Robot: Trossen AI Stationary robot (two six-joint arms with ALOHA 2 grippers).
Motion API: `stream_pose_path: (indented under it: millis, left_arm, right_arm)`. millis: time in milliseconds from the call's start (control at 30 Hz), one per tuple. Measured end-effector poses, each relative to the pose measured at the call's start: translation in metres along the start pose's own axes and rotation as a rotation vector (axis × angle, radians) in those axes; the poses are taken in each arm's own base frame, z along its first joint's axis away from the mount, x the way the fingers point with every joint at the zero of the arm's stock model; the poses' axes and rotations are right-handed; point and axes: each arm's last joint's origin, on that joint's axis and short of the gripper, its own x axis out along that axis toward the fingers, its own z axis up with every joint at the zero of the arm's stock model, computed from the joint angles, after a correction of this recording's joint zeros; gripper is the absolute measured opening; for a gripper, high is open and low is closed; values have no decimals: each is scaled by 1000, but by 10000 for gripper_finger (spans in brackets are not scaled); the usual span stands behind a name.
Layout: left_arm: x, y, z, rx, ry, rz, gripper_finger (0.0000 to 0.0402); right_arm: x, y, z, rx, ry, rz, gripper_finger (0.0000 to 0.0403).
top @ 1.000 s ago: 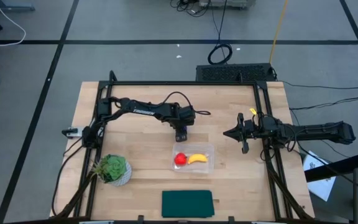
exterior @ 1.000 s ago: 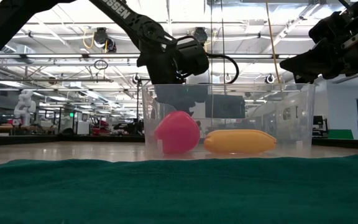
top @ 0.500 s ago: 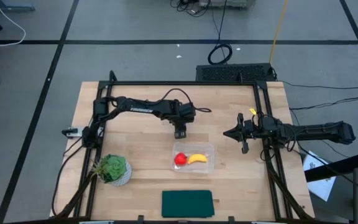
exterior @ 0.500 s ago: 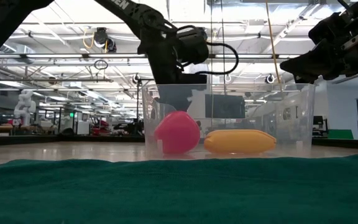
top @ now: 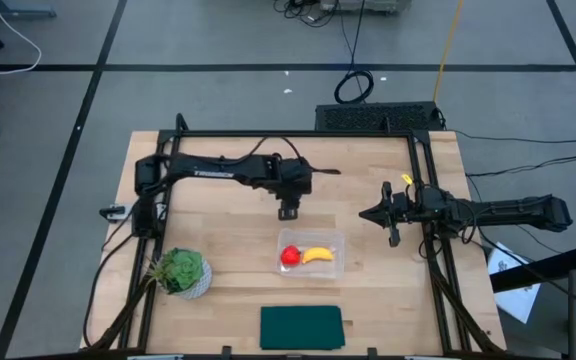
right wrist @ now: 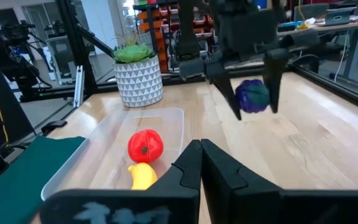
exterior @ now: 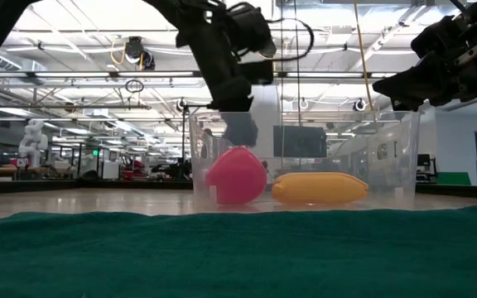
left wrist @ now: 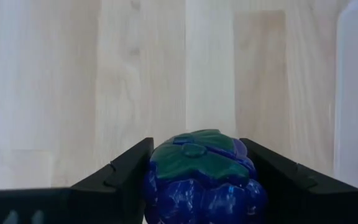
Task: Pick and placing Produce into tupperware
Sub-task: Put the grapes into the transparent bin
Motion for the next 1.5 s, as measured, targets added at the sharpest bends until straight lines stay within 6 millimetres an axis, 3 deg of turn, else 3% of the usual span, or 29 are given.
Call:
stream_pose_path:
  millis: [467, 867, 1167, 1500]
  left_arm:
    - [-101, 3, 0, 23, -147, 37, 227]
    - [-154, 5, -1, 32, -333, -3, 227]
    - [-212, 5, -18, 31, -456, 32, 227]
    - [-263, -3, -40, 59, -576, 1, 227]
  right_arm:
    - [0, 0, 0, -1, -3, 0, 0]
    - [0, 0, 0, 3, -1, 0, 0]
    - [0, 0, 0, 3, 0, 0, 0]
    - [0, 0, 0, 7, -1, 0, 0]
